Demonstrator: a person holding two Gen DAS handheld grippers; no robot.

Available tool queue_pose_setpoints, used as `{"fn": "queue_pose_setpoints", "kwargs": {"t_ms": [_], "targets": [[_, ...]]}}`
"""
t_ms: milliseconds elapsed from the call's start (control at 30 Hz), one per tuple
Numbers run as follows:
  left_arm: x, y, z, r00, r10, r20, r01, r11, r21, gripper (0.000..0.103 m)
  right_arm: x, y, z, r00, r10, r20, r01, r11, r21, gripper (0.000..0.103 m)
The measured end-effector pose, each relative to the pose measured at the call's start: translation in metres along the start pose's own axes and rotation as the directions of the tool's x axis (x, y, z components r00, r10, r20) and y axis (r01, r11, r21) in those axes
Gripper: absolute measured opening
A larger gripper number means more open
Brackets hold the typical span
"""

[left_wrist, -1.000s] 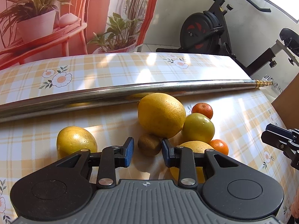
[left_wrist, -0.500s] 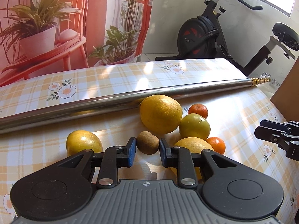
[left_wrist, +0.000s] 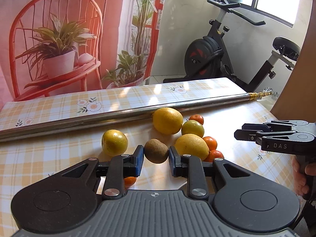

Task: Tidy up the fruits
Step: 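Grasp a large yellow grapefruit with the right gripper while the left holds the kiwi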

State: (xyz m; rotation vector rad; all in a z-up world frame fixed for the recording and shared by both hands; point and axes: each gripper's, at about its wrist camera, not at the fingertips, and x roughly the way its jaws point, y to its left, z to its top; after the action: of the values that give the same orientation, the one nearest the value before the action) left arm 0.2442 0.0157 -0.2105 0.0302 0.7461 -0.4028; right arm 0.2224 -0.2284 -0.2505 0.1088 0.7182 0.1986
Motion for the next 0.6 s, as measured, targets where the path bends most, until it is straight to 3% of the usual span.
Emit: {"fn": "queue_pose_setpoints", "kwargs": {"t_ms": [300,600], "targets": [[-0.033,0.001,-0.018,0.998,0.032,0.056,-0.03,0.999,-0.034,0.028,0.011,0.026,0.012,0.996,0.084,-0.03,-0.086,0.992,-0.088,0.032],[-0.035,0.002,-0.026,0.998,0.028,0.056,-0.025,0.998,-0.054,0.028,0.025,0.049,0.022,0.99,0.125,-0.061,-0.133,0.982,-0.137,0.032]]}}
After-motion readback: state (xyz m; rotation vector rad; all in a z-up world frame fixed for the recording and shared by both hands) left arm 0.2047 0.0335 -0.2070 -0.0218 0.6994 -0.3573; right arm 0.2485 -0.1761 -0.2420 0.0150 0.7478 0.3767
